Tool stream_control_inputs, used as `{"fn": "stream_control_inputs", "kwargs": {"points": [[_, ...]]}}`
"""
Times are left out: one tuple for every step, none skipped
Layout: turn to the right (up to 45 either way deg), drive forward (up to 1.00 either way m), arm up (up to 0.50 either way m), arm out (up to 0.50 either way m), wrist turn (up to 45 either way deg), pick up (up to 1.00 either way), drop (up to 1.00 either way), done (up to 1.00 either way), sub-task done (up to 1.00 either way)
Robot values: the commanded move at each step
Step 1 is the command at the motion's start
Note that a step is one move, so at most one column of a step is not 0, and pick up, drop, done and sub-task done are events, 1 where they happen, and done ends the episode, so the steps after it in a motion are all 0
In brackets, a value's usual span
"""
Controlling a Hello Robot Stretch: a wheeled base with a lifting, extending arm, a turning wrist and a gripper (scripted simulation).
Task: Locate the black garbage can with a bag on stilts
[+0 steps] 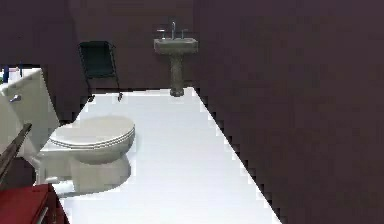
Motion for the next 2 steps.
{"fn": "stream_control_inputs", "kwargs": {"points": [[0.0, 1.00, 0.00, 0.00, 0.0, 0.00, 0.00, 0.00, 0.00], [0.0, 0.50, 0.00, 0.00, 0.0, 0.00, 0.00, 0.00, 0.00]]}}
